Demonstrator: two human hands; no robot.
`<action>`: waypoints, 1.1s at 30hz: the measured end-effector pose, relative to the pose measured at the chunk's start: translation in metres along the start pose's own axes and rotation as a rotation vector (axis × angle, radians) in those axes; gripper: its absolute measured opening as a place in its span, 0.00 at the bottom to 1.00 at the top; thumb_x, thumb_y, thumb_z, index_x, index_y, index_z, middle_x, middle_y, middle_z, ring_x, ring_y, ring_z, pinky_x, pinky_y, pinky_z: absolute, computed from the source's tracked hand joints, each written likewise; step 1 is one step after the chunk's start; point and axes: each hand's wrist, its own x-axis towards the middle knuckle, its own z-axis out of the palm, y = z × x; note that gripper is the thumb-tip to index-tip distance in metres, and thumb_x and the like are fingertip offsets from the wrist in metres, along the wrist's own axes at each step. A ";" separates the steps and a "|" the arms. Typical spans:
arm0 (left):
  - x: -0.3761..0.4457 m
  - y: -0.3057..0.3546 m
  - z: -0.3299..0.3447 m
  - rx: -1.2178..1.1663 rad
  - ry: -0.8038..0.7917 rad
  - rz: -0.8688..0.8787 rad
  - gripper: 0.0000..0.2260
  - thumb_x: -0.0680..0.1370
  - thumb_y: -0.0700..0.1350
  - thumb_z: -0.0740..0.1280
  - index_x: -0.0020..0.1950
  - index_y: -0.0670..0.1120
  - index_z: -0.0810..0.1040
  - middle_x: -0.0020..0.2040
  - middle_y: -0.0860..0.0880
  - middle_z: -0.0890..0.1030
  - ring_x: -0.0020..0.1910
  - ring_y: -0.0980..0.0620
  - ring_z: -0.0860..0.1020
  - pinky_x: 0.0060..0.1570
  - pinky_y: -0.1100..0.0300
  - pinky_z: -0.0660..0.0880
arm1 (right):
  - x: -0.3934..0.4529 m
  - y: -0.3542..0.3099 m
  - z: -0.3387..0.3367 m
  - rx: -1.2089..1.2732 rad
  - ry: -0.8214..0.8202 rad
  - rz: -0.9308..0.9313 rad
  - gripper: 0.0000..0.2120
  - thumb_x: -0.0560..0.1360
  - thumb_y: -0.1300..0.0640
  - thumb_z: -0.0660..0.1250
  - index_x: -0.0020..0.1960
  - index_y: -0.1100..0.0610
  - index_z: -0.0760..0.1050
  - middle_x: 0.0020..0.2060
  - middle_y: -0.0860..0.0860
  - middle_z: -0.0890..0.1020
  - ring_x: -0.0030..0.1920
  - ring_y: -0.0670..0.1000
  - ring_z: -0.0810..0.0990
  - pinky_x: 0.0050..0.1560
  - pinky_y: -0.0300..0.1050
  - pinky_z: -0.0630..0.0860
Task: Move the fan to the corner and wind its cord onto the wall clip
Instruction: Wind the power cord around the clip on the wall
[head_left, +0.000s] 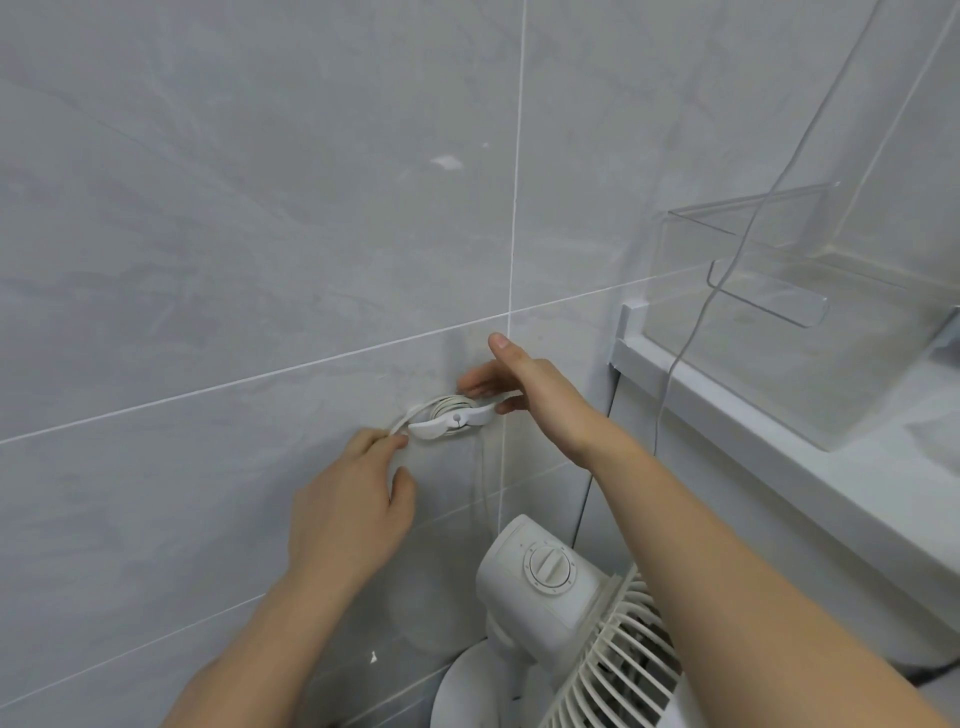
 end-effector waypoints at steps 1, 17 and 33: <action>-0.002 0.000 0.003 0.016 -0.015 -0.003 0.19 0.79 0.52 0.60 0.70 0.56 0.73 0.68 0.60 0.73 0.55 0.48 0.81 0.45 0.53 0.78 | 0.000 0.002 -0.002 0.009 0.020 -0.002 0.27 0.83 0.39 0.56 0.51 0.57 0.85 0.49 0.49 0.88 0.53 0.49 0.84 0.61 0.49 0.77; 0.011 0.034 0.025 -0.463 -0.388 -0.106 0.19 0.75 0.57 0.64 0.66 0.57 0.77 0.52 0.55 0.84 0.36 0.56 0.84 0.50 0.56 0.79 | -0.004 0.033 -0.004 -0.356 -0.307 0.290 0.11 0.80 0.60 0.66 0.61 0.60 0.81 0.39 0.53 0.85 0.31 0.47 0.79 0.33 0.40 0.80; 0.008 0.034 0.013 -0.721 -0.391 -0.105 0.13 0.81 0.49 0.65 0.65 0.58 0.76 0.51 0.57 0.85 0.43 0.59 0.85 0.47 0.60 0.77 | 0.009 0.043 -0.006 -0.556 -0.260 0.297 0.17 0.81 0.44 0.65 0.39 0.51 0.81 0.32 0.50 0.73 0.34 0.52 0.71 0.36 0.42 0.73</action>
